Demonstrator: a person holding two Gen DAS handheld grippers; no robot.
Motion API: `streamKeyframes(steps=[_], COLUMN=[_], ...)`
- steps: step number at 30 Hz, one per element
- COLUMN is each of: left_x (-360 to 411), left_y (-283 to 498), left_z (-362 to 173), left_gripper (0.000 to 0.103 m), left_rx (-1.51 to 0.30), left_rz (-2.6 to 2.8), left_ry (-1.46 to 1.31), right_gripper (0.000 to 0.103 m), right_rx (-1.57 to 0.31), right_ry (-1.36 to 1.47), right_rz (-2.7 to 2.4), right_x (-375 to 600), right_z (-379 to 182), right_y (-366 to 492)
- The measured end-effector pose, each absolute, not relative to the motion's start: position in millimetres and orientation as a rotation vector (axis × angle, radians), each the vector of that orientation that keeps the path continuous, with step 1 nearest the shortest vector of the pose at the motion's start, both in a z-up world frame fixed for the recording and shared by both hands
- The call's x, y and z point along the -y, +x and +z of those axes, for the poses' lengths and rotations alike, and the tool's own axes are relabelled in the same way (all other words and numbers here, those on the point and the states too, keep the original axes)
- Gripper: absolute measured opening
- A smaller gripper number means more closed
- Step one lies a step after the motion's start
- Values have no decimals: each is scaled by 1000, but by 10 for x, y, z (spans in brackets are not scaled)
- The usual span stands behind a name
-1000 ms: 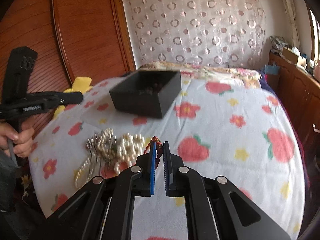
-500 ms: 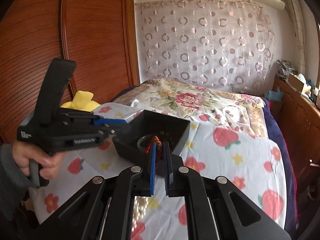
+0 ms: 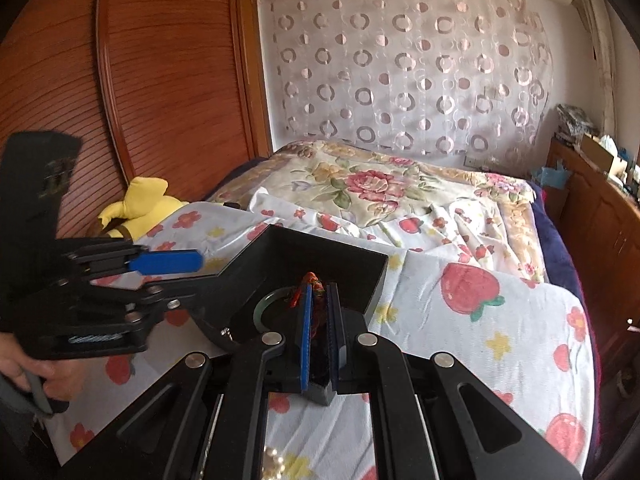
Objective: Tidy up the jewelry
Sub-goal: 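Drop the red bracelet into the black box with the right tool while the left drops the silver piece in, then grasp the pearl bracelet in the pile with the right tool and lift it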
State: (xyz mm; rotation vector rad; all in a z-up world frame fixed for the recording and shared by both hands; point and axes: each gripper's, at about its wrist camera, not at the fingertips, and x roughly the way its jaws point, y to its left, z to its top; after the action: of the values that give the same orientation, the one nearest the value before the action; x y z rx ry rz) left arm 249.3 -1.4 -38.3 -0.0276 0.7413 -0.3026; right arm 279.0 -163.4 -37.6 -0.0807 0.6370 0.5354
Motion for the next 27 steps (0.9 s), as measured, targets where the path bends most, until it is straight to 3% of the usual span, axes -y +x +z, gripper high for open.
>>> streamKeyframes(steps=[4,5,9,14,17,27], left_x=[-57,-71,-133,-157,-158,-96], left_y=[2381,2340,2205,1980,1792,1398], left_z=[-371,-380,-438,-523,-607,-744], left_gripper=[52,52,53,54,60,61], left_rx=[-724,-724,-722,-725,-722,-735], left_rz=[-287,-283,-281,-281,-284,-306], left_ry=[-35,-32,-32,-18,-14,2], right_gripper=[12,20,31,31,31,32], right_rx=[-663,-665,-650,-626,-609,-669], right_ry=[-71,-69,-64,-90,-110,-119], right_rz=[529,532,535,543,552,571], right_x=[1645,1650,1711,1796,1838,1974], right_z=[-437,-447,-429,-380,-349,-547], right_y=[2878,2875,2820,2623,2469,2107])
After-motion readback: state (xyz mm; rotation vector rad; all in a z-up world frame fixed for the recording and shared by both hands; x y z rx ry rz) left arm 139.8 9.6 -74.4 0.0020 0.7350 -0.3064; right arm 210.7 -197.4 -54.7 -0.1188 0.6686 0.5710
